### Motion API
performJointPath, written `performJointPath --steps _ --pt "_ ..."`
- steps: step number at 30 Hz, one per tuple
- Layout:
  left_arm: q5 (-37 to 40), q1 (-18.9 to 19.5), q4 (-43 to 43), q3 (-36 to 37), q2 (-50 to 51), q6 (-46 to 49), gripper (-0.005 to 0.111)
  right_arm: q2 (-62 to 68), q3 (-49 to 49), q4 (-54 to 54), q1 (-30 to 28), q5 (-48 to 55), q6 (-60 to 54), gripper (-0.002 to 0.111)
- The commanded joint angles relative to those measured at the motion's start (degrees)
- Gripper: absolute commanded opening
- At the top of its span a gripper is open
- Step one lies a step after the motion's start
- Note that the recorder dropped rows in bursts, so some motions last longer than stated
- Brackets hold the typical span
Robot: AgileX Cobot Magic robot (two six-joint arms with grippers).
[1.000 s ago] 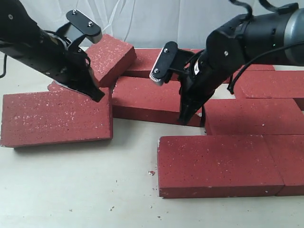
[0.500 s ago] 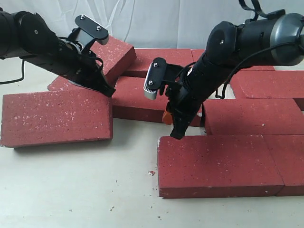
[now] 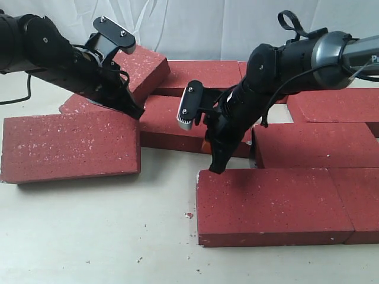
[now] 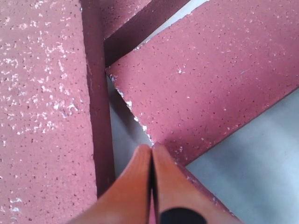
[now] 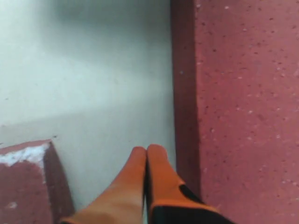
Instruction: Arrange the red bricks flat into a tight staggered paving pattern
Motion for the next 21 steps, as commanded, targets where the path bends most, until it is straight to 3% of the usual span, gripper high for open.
performJointPath --steps 1,21 --pt "-1.4 0.2 -0.7 -0.4 0.1 0.0 0.000 0.8 -0.4 -2.3 -0.4 -5.2 1.6 -0.001" --pt "-2.6 0.2 -0.8 -0.4 0.1 0.0 0.000 1.7 -0.4 -0.7 -3.6 -17.3 6.5 -0.001"
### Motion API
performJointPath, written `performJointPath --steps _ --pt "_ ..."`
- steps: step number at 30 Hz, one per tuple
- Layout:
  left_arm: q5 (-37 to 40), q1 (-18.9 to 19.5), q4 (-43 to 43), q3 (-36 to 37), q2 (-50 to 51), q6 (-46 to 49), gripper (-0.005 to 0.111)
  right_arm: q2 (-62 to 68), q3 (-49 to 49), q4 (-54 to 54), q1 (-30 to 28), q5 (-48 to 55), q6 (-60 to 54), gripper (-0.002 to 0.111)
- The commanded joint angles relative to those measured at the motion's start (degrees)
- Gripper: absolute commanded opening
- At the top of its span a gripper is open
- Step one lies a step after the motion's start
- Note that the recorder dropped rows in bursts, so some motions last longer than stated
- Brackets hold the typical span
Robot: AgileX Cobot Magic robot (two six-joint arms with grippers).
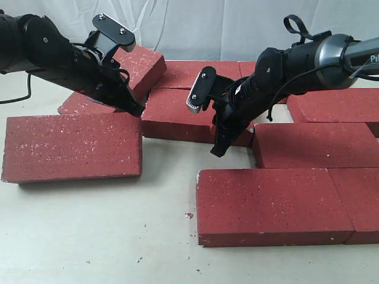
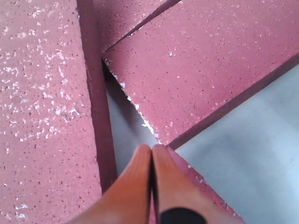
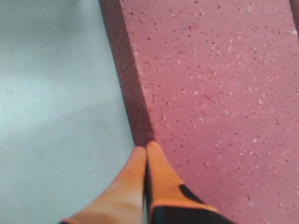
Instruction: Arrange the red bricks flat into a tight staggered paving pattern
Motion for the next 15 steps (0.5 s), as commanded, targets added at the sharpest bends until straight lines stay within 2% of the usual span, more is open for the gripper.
performJointPath --steps 1,8,15 --pt "-1.4 0.2 -0.8 -0.4 0.1 0.0 0.000 0.0 -0.3 3.6 -0.5 -7.4 0.2 -0.001" --pt "-1.4 0.2 -0.8 -0.4 0.1 0.0 0.000 0.0 -0.3 4.1 -0.4 -5.5 0.2 -0.001" --pt "0.0 0.2 -0.8 -0.4 0.4 0.0 0.000 0.0 -0.2 -1.7 -1.9 -1.2 0.2 -0.001"
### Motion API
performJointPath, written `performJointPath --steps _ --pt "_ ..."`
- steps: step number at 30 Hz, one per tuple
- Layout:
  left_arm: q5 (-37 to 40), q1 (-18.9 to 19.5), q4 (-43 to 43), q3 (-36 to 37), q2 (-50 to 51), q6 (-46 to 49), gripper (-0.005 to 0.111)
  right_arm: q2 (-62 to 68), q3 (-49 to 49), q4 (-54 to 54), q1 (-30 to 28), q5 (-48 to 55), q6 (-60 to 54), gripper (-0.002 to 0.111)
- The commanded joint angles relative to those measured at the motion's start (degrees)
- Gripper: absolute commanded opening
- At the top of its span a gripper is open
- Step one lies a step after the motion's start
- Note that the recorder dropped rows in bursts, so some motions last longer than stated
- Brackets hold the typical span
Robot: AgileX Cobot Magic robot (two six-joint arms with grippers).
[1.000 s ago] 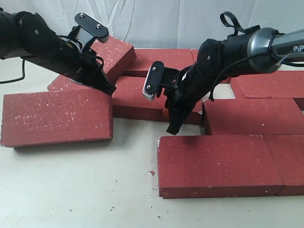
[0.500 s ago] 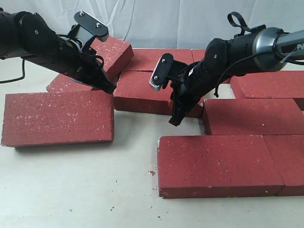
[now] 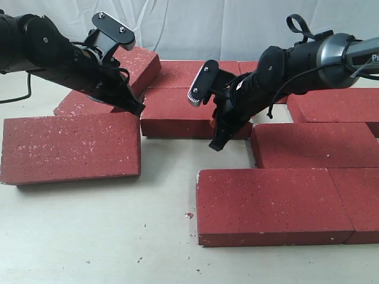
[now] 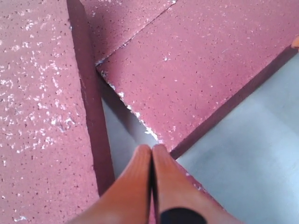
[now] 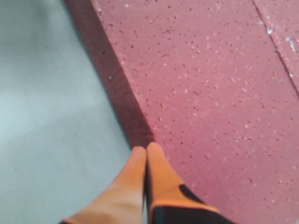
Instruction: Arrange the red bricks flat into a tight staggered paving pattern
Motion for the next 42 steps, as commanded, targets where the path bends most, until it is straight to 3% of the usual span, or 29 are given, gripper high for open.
performJointPath --steps 1,7,20,26,31,38,40,42 --pt "1.1 0.2 -0.7 -0.4 0.5 0.0 0.000 -0.1 -0.1 -3.2 -1.7 1.4 0.1 -0.001" --pt "-3.2 0.2 1.5 -0.9 4.9 0.0 0.000 -0.2 -0.1 -0.7 -2.3 1.7 0.1 -0.001" --pt "-2.9 0.2 3.8 -5.6 9.4 0.0 0.000 -3.7 -0.1 5.5 -1.3 3.6 0.1 -0.001" --pt "5.5 0.3 5.2 -5.6 9.4 0.0 0.000 -3.7 -0.1 6.2 -1.3 3.1 0.1 -0.001" --pt "7.7 0.3 3.7 -5.6 7.9 0.0 0.000 -3.7 -0.1 6.2 -1.3 3.1 0.1 -0.001" --pt "19.6 0.3 3.5 -5.9 6.6 0.0 0.000 -3.7 -0.1 6.2 -1.3 3.1 0.1 -0.001" --pt "17.7 0.3 3.8 -5.9 6.6 0.5 0.000 -3.7 -0.1 6.2 -1.3 3.1 0.1 -0.001" --pt "11.1 0.3 3.4 -5.9 6.6 0.5 0.000 -3.7 -0.1 6.1 -1.3 3.0 0.1 -0.001"
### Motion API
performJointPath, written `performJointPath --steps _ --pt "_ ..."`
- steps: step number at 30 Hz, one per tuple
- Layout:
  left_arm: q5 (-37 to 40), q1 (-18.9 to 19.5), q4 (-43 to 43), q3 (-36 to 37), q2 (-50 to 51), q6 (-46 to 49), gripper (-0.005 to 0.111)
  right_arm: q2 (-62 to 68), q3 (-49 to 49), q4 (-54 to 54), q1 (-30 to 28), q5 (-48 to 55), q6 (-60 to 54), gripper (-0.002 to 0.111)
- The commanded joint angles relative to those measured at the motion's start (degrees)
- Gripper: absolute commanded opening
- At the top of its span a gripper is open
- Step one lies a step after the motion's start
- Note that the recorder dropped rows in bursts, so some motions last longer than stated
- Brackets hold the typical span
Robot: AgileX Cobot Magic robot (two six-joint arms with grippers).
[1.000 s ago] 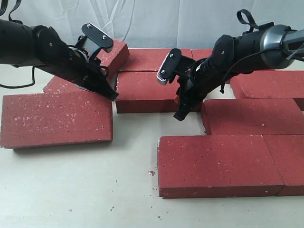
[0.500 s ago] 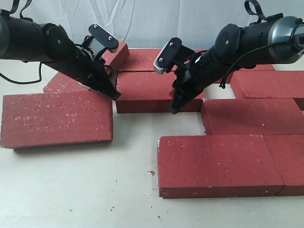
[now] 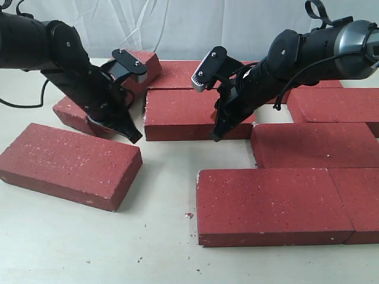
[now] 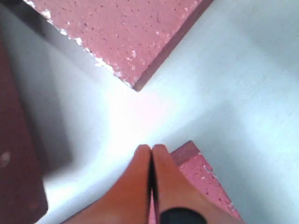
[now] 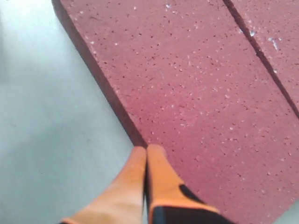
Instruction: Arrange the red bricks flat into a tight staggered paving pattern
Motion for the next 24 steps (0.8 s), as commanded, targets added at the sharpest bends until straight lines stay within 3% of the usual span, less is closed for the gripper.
performJointPath --steps 1,7,11,12,17,19,24 --pt "-12.4 0.3 -3.5 -0.3 -0.4 0.3 0.000 -0.4 -0.1 0.3 0.0 -0.1 0.1 -0.001" --pt "-11.3 0.4 -1.7 -0.3 1.3 0.4 0.000 -2.1 -0.1 -3.1 0.0 7.5 0.1 -0.001" --pt "-14.2 0.3 -1.1 -0.3 3.3 0.3 0.000 -3.8 -0.1 -10.0 -3.3 4.1 12.2 -0.001" --pt "-13.6 0.3 -1.1 -0.3 3.3 0.3 0.000 -4.0 -0.1 -9.8 -4.5 7.2 13.8 -0.001" --pt "-13.1 0.3 -1.2 -0.3 3.3 0.3 0.000 -3.3 -0.1 -3.0 -4.5 20.6 0.3 -0.001" --pt "-12.8 0.3 -1.2 -0.3 3.3 0.3 0.000 -1.7 -0.1 3.6 -4.5 20.3 -8.3 -0.001" --pt "-13.4 0.3 -1.2 -0.3 5.0 0.3 0.000 2.3 -0.5 5.4 -4.5 16.0 -10.6 -0.001"
